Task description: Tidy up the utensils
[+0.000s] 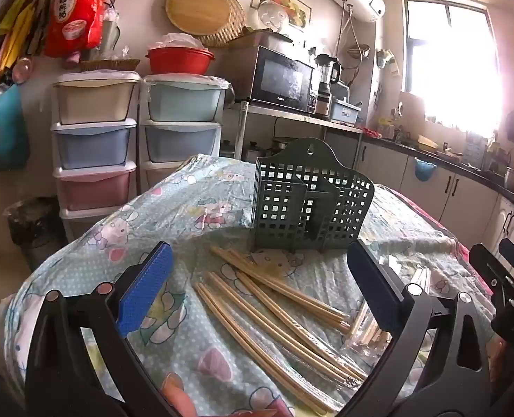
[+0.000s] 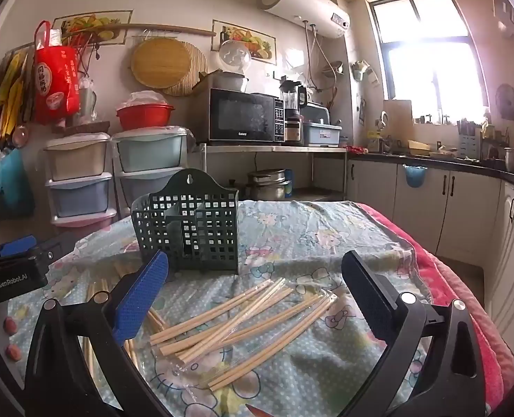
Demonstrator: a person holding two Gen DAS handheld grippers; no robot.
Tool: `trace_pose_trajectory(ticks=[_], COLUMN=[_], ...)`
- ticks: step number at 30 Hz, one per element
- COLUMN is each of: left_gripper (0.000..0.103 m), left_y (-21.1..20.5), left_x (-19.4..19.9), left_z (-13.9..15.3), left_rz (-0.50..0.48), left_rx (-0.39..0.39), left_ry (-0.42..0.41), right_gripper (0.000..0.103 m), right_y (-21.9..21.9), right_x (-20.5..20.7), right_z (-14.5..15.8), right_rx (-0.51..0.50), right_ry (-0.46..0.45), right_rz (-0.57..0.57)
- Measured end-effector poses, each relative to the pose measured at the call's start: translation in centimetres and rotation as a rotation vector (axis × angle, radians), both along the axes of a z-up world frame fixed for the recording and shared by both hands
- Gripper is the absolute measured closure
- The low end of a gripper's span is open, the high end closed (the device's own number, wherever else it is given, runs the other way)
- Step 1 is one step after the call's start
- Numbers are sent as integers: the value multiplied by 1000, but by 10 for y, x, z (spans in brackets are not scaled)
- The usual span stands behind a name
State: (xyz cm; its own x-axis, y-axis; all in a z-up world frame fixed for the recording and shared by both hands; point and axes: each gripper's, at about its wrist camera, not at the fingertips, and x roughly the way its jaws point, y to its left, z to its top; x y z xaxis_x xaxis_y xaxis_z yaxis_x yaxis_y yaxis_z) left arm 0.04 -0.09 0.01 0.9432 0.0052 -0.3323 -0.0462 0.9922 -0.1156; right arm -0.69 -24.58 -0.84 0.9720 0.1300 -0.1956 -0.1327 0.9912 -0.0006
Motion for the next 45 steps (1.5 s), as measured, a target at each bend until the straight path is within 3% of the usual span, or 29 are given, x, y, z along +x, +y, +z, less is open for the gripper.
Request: trace_pose_trajectory(ticks=[8, 45], left_gripper=[10, 10], left_y=[-14, -5], left_x=[6, -6], left_z=[4, 8], left_rz=[-3, -14], left_rx=[16, -2], left_ry=[-4, -21], right_gripper=[6, 6], right_y=[-2, 1], right_x=[-1, -3], right_z=[2, 1], right_rx=[10, 20], right_ry=[-11, -20], right_rz=[-1, 22])
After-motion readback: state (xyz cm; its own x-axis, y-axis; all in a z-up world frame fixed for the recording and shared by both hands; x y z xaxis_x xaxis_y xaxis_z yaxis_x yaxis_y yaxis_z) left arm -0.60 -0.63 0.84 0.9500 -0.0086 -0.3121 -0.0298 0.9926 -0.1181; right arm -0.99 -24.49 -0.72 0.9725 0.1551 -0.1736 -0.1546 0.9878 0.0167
